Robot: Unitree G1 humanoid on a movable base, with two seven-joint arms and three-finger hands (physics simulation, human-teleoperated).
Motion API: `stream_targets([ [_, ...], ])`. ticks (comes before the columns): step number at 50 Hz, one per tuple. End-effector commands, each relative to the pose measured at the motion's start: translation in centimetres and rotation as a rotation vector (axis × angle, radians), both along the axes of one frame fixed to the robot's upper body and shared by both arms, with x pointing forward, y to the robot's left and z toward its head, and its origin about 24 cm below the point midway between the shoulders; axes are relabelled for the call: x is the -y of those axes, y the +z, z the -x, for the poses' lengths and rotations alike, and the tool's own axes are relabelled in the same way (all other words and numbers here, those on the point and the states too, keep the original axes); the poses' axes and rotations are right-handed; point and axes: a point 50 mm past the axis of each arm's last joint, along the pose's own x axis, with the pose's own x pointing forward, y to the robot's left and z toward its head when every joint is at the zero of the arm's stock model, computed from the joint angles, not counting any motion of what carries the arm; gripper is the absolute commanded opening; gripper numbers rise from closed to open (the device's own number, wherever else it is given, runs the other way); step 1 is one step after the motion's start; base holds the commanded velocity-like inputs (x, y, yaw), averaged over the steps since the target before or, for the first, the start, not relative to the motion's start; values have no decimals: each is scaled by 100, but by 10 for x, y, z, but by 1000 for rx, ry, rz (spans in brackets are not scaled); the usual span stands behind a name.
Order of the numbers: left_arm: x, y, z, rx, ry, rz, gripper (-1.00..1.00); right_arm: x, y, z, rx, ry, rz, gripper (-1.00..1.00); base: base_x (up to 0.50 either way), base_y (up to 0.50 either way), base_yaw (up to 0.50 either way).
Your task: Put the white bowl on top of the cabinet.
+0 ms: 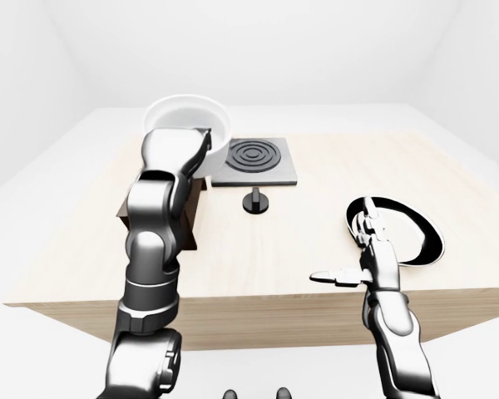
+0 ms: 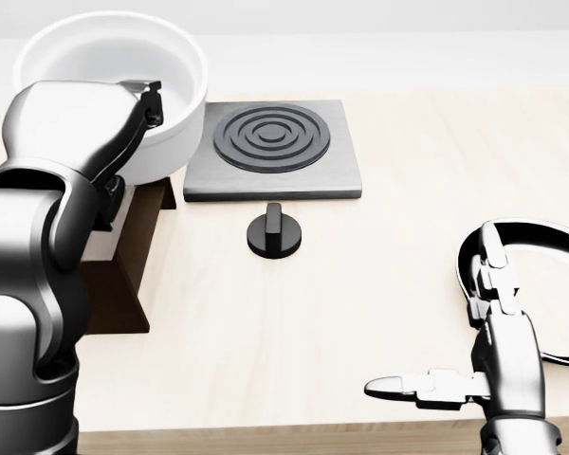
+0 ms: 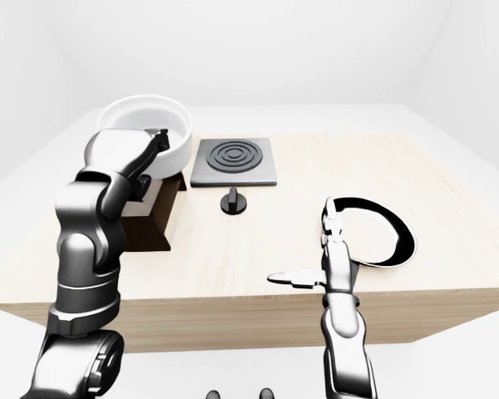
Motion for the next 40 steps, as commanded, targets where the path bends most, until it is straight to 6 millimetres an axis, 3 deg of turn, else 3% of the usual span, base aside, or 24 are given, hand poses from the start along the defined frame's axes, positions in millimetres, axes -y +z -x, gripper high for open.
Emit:
stream_targets([
  [1, -22, 16, 6, 80, 70, -21, -100, -1, 0, 0, -1, 1, 5, 100, 0, 0, 0],
  [22, -50, 22, 0, 94, 111, -13, -100, -3, -2, 1, -4, 5, 12, 100, 0, 0, 0],
  [32, -53, 19, -2, 91, 117, -16, -100, -4, -2, 1, -3, 5, 13, 100, 0, 0, 0],
  [40, -65, 9, -15, 83, 102, 40, -100, -5, -3, 0, -5, 6, 16, 100, 0, 0, 0],
])
